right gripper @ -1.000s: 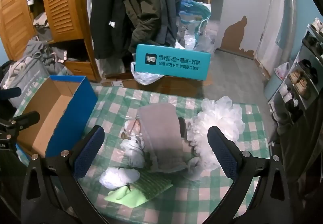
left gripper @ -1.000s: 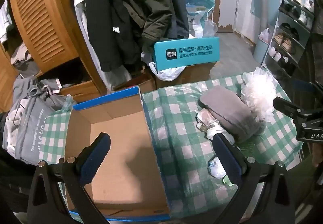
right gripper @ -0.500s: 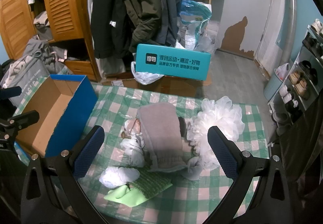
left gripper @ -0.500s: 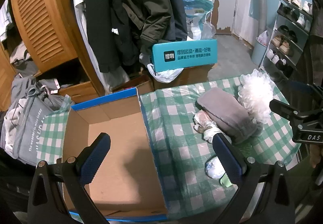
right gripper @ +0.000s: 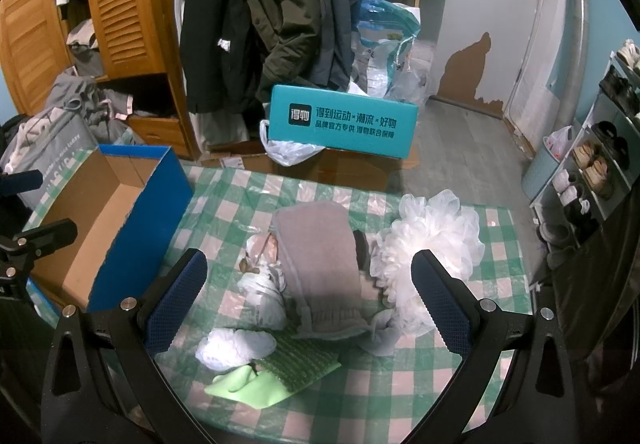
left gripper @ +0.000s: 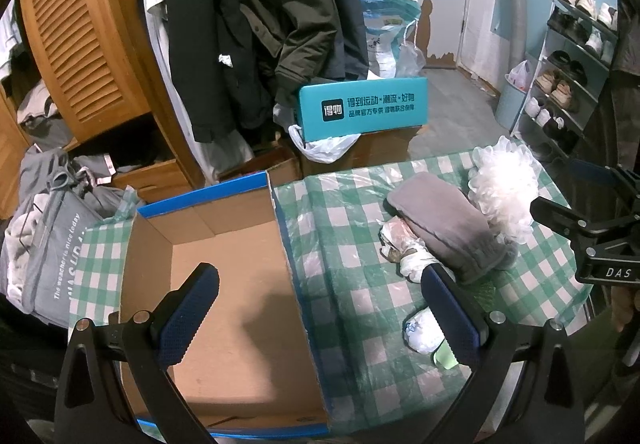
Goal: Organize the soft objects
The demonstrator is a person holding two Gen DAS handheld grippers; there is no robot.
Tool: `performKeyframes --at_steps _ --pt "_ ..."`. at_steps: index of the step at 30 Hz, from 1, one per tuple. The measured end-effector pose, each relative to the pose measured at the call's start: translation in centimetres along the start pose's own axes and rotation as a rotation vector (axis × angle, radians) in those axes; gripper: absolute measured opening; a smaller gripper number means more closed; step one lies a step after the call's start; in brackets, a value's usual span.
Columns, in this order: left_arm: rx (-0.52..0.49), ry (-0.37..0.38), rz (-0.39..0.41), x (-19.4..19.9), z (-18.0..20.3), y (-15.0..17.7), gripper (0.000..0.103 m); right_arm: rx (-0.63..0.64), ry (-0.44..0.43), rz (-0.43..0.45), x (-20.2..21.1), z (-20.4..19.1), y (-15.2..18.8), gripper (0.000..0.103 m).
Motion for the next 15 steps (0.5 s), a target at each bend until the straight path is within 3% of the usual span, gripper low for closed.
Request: performKeyframes --at_steps 15 --pt "0.004 0.002 -0.001 0.08 0.05 0.15 0.102 0.002 0.003 0.0 0.26 0.17 0.04 0.1"
Point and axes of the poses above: each gripper's, at about its wrist camera, not at the fingertips, and x roughly against the way its jaws point, z to its right, y to its underside, the point moved 9 cm from there along -x, roughly the way its jaws point, and after that the axes turned 13 degrees about -z, right-handed, at the moved point
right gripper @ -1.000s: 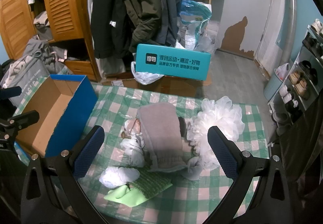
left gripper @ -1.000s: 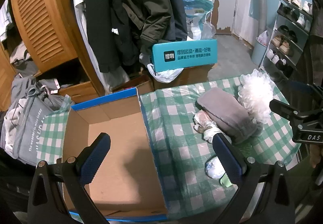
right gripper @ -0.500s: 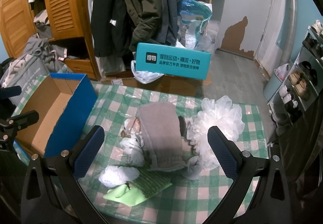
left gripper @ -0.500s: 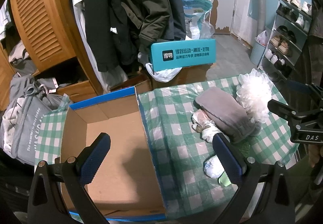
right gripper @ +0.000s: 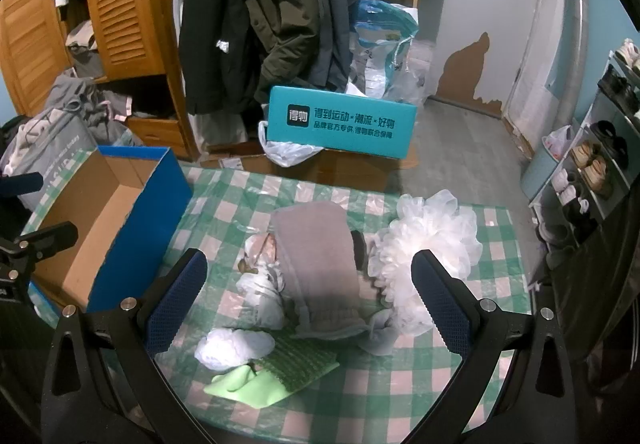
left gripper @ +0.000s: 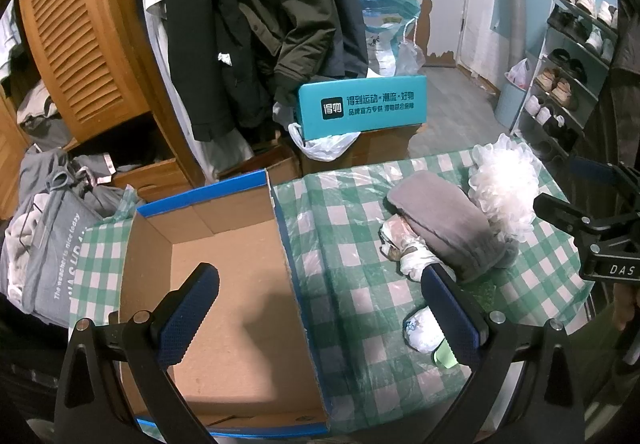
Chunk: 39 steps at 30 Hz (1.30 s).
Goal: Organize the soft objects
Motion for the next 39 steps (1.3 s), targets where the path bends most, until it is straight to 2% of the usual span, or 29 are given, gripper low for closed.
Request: performKeyframes --at_steps 23,29,39 --pt "-0.004 0.003 -0.001 0.0 0.1 0.1 0.102 -0.003 0.005 0.001 0.1 0.3 0.0 0.1" --pt "-0.009 0.001 0.0 -0.1 1.2 1.0 0.102 -0.002 0.007 0.0 -0.2 -0.4 -0.3 0.1" --pt "-0.029 0.0 -0.024 -0.9 2.3 1.0 0.102 -0.003 0.019 -0.008 0.0 1.6 0.5 0.1"
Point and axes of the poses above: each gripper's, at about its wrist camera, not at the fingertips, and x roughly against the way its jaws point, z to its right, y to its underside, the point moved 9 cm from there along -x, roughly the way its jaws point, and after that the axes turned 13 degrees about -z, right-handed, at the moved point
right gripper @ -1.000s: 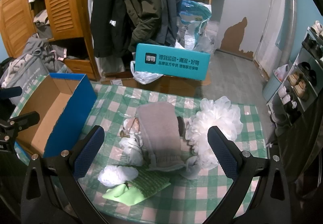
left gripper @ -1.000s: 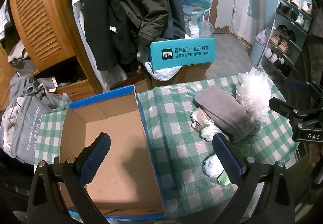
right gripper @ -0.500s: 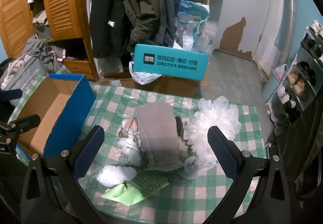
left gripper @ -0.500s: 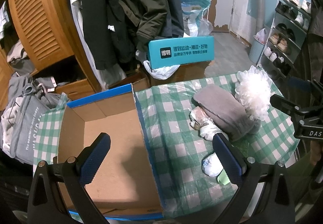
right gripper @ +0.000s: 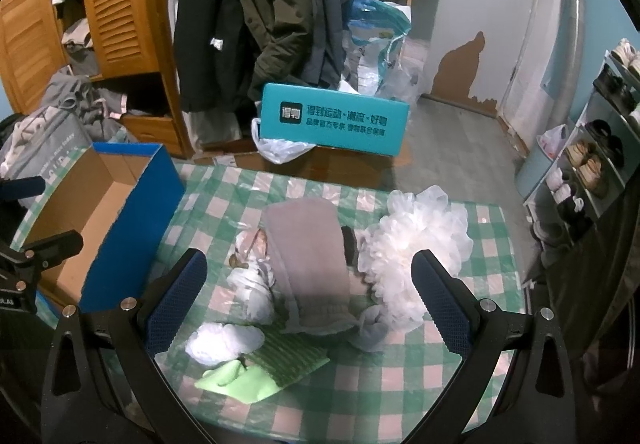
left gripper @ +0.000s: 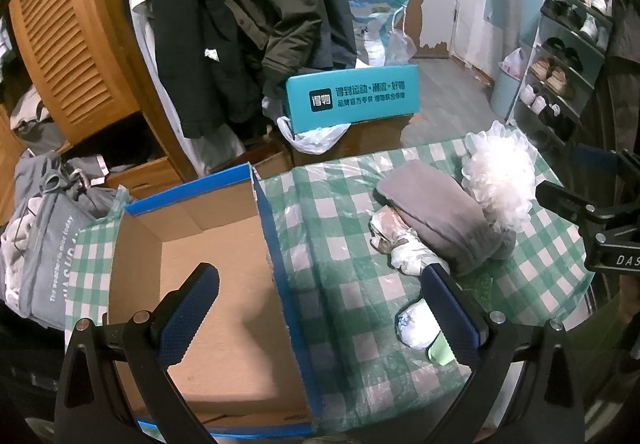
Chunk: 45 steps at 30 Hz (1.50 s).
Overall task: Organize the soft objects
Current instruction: 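Lower the left tool onto the white rolled sock bundle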
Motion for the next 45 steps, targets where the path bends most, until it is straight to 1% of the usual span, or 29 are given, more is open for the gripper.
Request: performKeyframes --at_steps 11,19,24,28,32,35,42,45 --pt "-0.057 0.033 -0.105 -4.2 2.4 0.1 0.102 -0.024 0.021 -0.058 -1.6 1.8 1.6 0.1" --pt "-0.091 0.091 -0.176 -6.5 5.1 0.8 0.102 -0.063 0.041 -0.112 -3.2 4.0 3.5 0.1" --pt "-0.138 0.076 -0.22 -8.6 7.1 1.7 0.102 -0.098 0.049 -0.143 -4.1 5.7 4.6 0.1" --pt "-0.148 0.09 -0.263 -10.2 8.1 2.4 0.102 -0.128 0.053 -0.175 -5.1 6.9 5.6 0.1" --pt "-0.17 0.067 -0.281 -11.5 8.7 2.9 0.102 -0.143 0.071 -0.232 -6.7 8.0 7.1 0.1" --pt "-0.181 0.072 -0.305 -12.3 9.3 3.4 0.102 -0.154 0.084 -0.273 -7.9 8.7 8.1 0.1" --pt "-0.212 0.067 -0.341 -13.8 10.6 4.2 0.102 -0.156 0.069 -0.32 -9.8 8.6 9.3 0.1" --pt "-0.223 0.078 -0.361 -14.4 11.1 4.5 0.102 -0.155 0.062 -0.343 -10.5 8.4 9.6 0.1"
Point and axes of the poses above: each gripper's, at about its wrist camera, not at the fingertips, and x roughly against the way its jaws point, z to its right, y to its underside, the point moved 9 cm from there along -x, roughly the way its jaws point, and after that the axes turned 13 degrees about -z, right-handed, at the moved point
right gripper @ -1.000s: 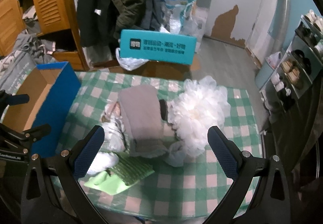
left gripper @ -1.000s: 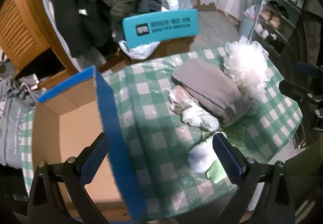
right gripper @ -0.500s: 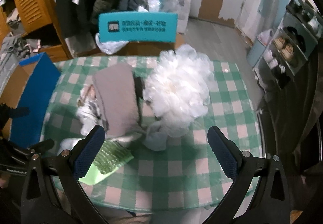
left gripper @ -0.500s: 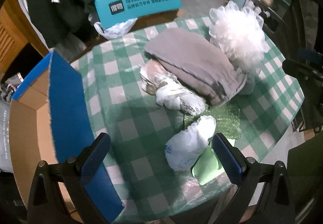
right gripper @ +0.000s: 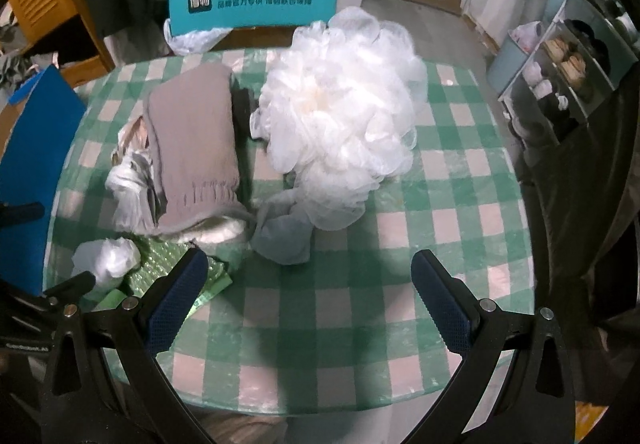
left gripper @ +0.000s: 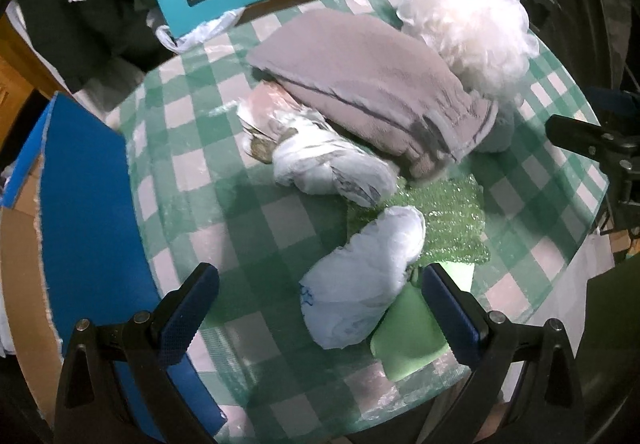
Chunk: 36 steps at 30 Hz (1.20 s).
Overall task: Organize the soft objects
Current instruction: 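Lower the left tool onto the white rolled sock bundle, then close the left tool on the white sock bundle while the right tool grasps the grey sock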
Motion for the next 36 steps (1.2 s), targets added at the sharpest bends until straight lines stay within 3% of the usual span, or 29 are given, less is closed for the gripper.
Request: performKeyframes --at_steps 8,13,15,25,36 --pt "-0.045 0.007 -0.031 -1.6 1.2 -0.4 0.1 -0.02 -0.011 -0.025 -1.2 0.3 0.1 0.1" --pt "-0.058 0.021 -0.078 -3.2 1.2 -0.6 0.069 -0.026 -0.011 -0.036 -2.0 0.5 -0.2 0.1" --pt "-0.057 0.032 -0.091 -3.7 1.0 -0.6 0.065 -0.028 -0.005 -0.043 -2.5 0.5 -0.3 0.1" --pt "-0.001 0.019 -0.062 -3.7 -2.0 -1.8 0.061 -0.042 0.03 -0.066 -5.1 1.1 -1.6 0.1" --pt "0.109 0.001 -0.051 -4.1 -4.9 -3.0 0.061 -0.004 -0.004 -0.083 -6.8 0.8 -2.3 0.079"
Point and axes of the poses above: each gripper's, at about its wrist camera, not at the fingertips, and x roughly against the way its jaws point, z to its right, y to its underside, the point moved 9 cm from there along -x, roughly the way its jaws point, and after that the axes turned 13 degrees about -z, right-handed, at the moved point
